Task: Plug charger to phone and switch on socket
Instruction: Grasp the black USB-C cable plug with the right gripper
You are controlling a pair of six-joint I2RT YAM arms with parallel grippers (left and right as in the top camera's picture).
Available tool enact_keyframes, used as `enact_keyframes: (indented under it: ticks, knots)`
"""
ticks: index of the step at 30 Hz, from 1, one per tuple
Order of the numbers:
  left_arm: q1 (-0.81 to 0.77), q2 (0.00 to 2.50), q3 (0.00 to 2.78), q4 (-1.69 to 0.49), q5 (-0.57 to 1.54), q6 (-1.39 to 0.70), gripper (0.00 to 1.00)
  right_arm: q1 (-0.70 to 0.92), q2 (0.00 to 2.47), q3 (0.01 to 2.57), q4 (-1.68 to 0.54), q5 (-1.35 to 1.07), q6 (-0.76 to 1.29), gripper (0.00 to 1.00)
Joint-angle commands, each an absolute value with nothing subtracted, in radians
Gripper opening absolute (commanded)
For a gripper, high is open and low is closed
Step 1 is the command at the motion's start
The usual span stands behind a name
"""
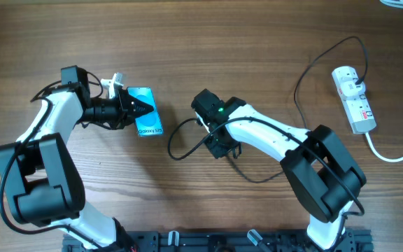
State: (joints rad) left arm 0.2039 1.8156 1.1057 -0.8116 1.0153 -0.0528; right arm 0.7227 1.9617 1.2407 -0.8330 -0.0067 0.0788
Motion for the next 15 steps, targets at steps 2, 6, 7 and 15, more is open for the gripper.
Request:
enact_keyframes:
  ticks: [2,6,7,15]
  knots:
    - [0.198,1.800,1.103,-0.815,1.039,-0.033,0.04,0.722,1.981,1.235,-0.851,-0.027,0.082,0.21]
    - [0.198,1.800,1.103,-0.815,1.039,-0.033,0.04,0.722,1.981,1.235,-0.850,-0.027,0.082,0.21]
    - [0.198,1.800,1.103,-0.815,1.039,-0.033,0.04,0.722,1.981,1.235,-0.850,-0.027,0.082,0.20]
    - [0.198,1.800,1.103,-0.815,1.039,-0.033,0.04,0.722,1.981,1.235,-0.837,-0.027,0.082,0.20]
